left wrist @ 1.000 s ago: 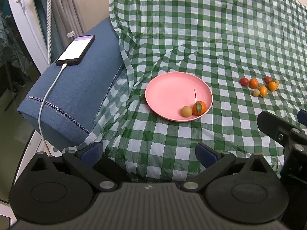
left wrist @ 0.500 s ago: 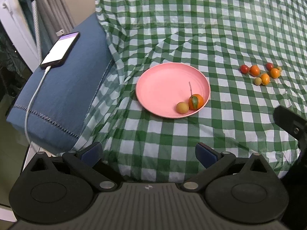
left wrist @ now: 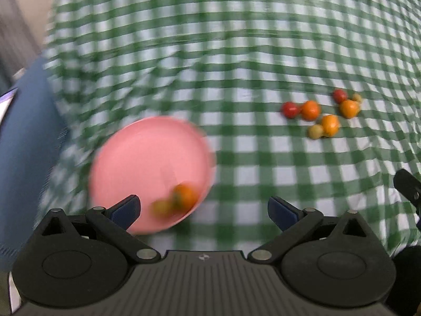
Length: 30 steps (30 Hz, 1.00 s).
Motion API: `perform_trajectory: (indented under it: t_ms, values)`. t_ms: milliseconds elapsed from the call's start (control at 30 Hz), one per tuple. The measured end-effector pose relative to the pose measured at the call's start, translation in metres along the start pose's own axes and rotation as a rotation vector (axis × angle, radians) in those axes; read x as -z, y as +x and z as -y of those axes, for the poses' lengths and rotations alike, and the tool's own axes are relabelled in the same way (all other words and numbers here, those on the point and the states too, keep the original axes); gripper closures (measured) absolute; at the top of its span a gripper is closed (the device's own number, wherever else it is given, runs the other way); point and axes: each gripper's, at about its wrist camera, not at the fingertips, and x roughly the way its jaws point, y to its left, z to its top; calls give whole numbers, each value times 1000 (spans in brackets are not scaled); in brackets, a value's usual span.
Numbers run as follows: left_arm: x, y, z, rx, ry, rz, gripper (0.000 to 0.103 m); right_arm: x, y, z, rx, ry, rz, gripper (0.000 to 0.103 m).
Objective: Organize fruits
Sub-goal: 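Grasp an orange with the right tool while the left tool grasps a small yellow fruit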
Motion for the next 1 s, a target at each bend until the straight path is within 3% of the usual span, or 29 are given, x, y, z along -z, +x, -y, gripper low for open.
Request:
perform_trajectory:
  t_ms: [233,400,600,800,867,967,1000]
  values:
    - [-43,82,77,111,130,-45,0,-23,85,39,109,52,4,3]
    - [-64,135,111,143,233,-77,0,-35,150,58,101,99,-51,3]
    - [-77,148,116,194,226,27,3,-44,203,48,56,72,-79,3]
    - [-78,159,123,256,251,36,7,-45,237,36,58,31,-86,4]
    - [-78,162,123,269,252,33,20,-44,242,31,85,-2,-74,4]
    - [-80,159,129,286,244,48,49,-42,249,25,121,-62,-58,5]
    - [-79,156,128,287,246,54,70,-40,248,23,122,-77,-49,15]
